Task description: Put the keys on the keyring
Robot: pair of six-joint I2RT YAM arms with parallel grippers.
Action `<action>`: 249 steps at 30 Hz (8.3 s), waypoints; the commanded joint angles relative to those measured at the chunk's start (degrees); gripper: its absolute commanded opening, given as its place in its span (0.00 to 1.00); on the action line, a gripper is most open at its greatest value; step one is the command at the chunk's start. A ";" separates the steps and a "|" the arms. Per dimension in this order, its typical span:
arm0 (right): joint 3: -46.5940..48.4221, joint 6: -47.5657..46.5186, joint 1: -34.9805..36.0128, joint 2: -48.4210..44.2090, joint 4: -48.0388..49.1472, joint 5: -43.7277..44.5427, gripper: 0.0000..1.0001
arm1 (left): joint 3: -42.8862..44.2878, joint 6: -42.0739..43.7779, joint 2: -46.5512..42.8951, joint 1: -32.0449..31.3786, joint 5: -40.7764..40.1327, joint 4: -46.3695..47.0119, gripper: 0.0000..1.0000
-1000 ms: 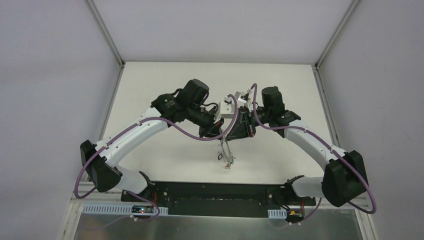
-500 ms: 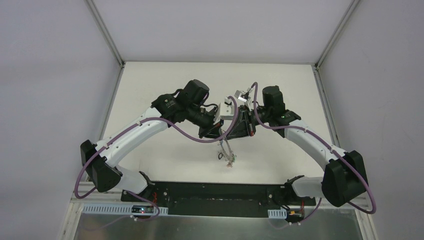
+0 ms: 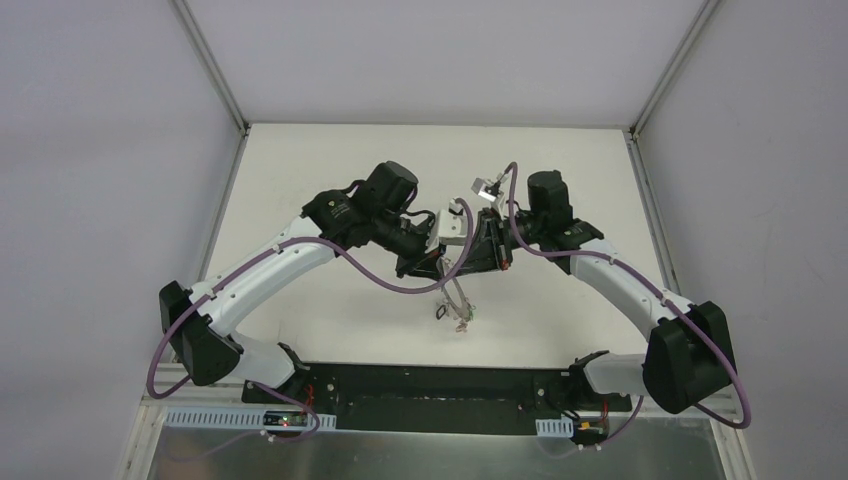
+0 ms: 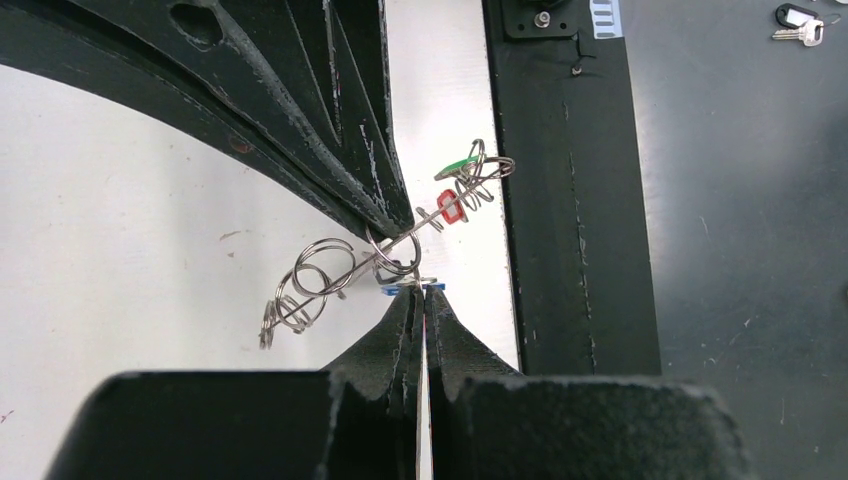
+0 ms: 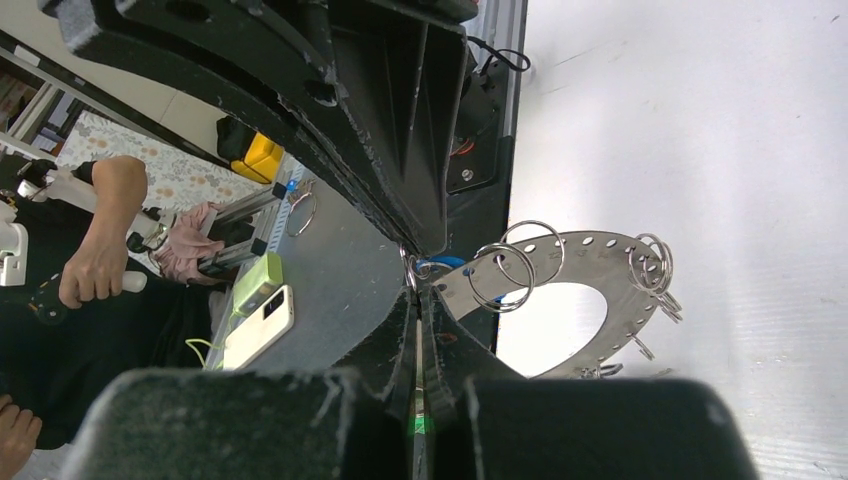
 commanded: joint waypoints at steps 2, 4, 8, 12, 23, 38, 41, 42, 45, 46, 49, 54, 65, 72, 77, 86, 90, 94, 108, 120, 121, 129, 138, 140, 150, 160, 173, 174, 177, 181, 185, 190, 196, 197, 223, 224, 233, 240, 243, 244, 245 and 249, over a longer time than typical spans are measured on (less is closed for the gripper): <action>0.16 3.48 -0.99 -2.22 7.51 2.29 0.00 | -0.46 1.07 -2.43 -0.78 2.32 -1.67 0.00; -0.36 4.78 -1.02 -2.22 9.26 2.89 0.00 | -0.25 0.76 -2.27 -0.78 2.25 -1.58 0.00; -0.87 7.74 -1.07 -2.14 11.67 4.46 0.00 | 0.52 -0.52 -1.46 -0.76 2.10 -1.14 0.00; -1.82 10.59 -1.03 -2.40 14.96 5.86 0.00 | 0.84 -3.08 -0.43 -0.77 1.00 0.70 0.00; -2.61 12.19 -1.06 -2.47 17.26 8.14 0.00 | 1.73 -5.21 0.61 -0.72 -3.02 2.46 0.11; -2.40 9.17 -1.80 -4.58 17.16 5.39 0.00 | 1.33 -12.16 -3.48 3.29 -6.17 5.44 0.42; -2.27 9.10 -1.87 -4.69 17.17 5.62 0.00 | 0.93 -18.68 -3.39 6.21 -2.97 9.29 0.43; -2.25 9.12 -1.88 -4.73 17.17 5.72 0.00 | 0.82 -20.60 -3.24 6.97 -1.76 10.71 0.44; -2.15 9.19 -1.95 -4.91 17.17 5.91 0.00 | 1.14 -24.52 -1.89 7.85 0.63 12.25 0.45; -2.05 9.31 -1.95 -4.95 17.20 6.00 0.00 | 1.20 -25.40 -1.33 7.89 1.21 12.48 0.45; -2.05 9.49 -1.95 -5.04 17.12 6.22 0.00 | 0.38 -28.97 0.19 8.00 3.33 15.14 0.46; -2.20 9.49 -2.22 -5.35 17.12 6.61 0.00 | -2.49 -35.77 1.40 8.20 8.25 21.06 0.46; -2.49 9.96 -2.73 -4.69 17.40 6.76 0.00 | -4.99 -38.75 1.89 8.52 10.07 24.45 0.37; -2.67 9.94 -3.33 -4.78 17.40 6.88 0.00 | -6.44 -39.33 1.35 9.35 10.81 25.57 0.27; -2.68 10.01 -3.54 -4.77 17.39 6.80 0.00 | -7.32 -40.26 0.79 9.76 11.15 26.96 0.28; -2.76 10.03 -3.54 -4.61 17.38 6.73 0.00 | -7.15 -41.37 1.29 9.76 11.87 27.95 0.15; -2.77 9.99 -3.54 -4.61 17.39 6.80 0.00 | -7.18 -41.50 1.41 9.84 12.19 27.98 0.10; -2.77 9.85 -3.80 -4.60 17.38 6.80 0.00 | -7.56 -41.45 1.15 9.98 12.17 28.03 0.11; -3.34 7.37 -3.98 -4.90 16.81 6.81 0.06 | -3.93 -32.80 0.46 9.83 9.38 18.74 0.00; 0.15 -3.66 -3.28 -6.34 4.51 6.46 0.46 | 11.16 -6.27 1.86 1.44 -10.86 -11.15 0.00; 0.32 -3.46 -3.13 -6.42 4.48 6.45 0.46 | 13.17 -5.10 2.76 0.67 -12.30 -13.66 0.00; 1.73 -0.11 -2.98 -8.18 4.49 10.08 0.48 | 24.54 -2.58 6.62 -1.69 -19.20 -23.22 0.00; 6.93 -3.41 -3.35 -9.09 -5.56 18.94 0.71 | 31.70 0.06 9.16 -3.34 -26.81 -32.77 0.00; 7.89 -4.33 -3.52 -9.70 -7.94 20.15 0.75 | 32.25 0.20 9.22 -4.17 -28.21 -33.87 0.00; 9.05 -2.45 -4.85 -10.02 -8.13 23.51 1.00 | 35.55 4.38 9.71 -6.22 -32.98 -39.15 0.00; 2.22 12.08 -4.84 -9.68 14.23 13.12 0.95 | 34.70 2.49 9.30 -6.41 -26.05 -34.37 0.00; -1.38 2.90 -1.28 -13.54 11.81 9.42 0.43 | 35.96 -6.53 11.78 -6.25 -12.62 -29.00 0.00; -1.26 2.87 -1.21 -13.64 11.70 9.28 0.40 | 36.22 -7.02 12.10 -6.29 -12.22 -28.84 0.00; -0.51 2.69 -0.46 -13.49 11.23 8.61 0.40 | 38.19 -8.46 13.72 -6.26 -10.87 -28.83 0.00; -0.13 2.44 0.75 -13.28 10.63 7.58 0.41 | 40.12 -10.03 15.52 -6.25 -9.00 -28.74 0.00; -0.22 2.33 1.02 -13.64 10.19 6.69 0.41 | 41.13 -10.95 16.54 -6.29 -8.62 -28.35 0.00; -0.05 2.56 1.18 -13.59 10.03 6.39 0.39 | 41.46 -11.43 17.24 -6.30 -8.14 -28.14 0.00; 0.04 2.84 1.17 -13.15 10.02 6.54 0.33 | 40.68 -11.43 17.40 -6.28 -7.98 -28.06 0.00; -0.03 2.87 1.19 -13.13 10.14 6.54 0.32 | 40.67 -11.40 17.40 -6.25 -7.98 -28.10 0.00; -1.80 8.84 1.69 -12.38 16.18 5.68 0.01 | 40.40 -11.51 18.20 -5.37 -7.70 -27.73 0.00; -1.78 8.73 1.73 -12.34 16.18 5.76 0.01 | 40.40 -11.44 18.11 -5.28 -7.71 -27.72 0.00; -1.16 6.69 1.48 -12.33 13.70 6.97 0.00 | 39.87 -11.58 16.95 -3.85 -6.00 -27.32 0.00; -0.30 7.74 0.08 -13.12 13.72 7.58 0.00 | 37.33 -10.47 14.45 -1.53 -2.43 -25.65 0.08; -0.18 9.41 -0.58 -13.30 14.94 8.19 0.00 | 34.56 -10.97 12.24 -0.23 -1.03 -22.15 0.18; -0.33 10.44 -0.95 -13.30 15.96 8.27 0.00 | 33.63 -11.19 11.35 0.40 -0.51 -20.83 0.20; -0.46 11.79 -1.30 -13.35 17.09 8.33 0.00 | 32.69 -11.45 10.61 0.95 0.04 -19.64 0.22; -0.57 17.30 -2.80 -13.24 22.22 8.60 0.00 | 26.78 -13.16 6.45 3.68 1.42 -12.35 0.34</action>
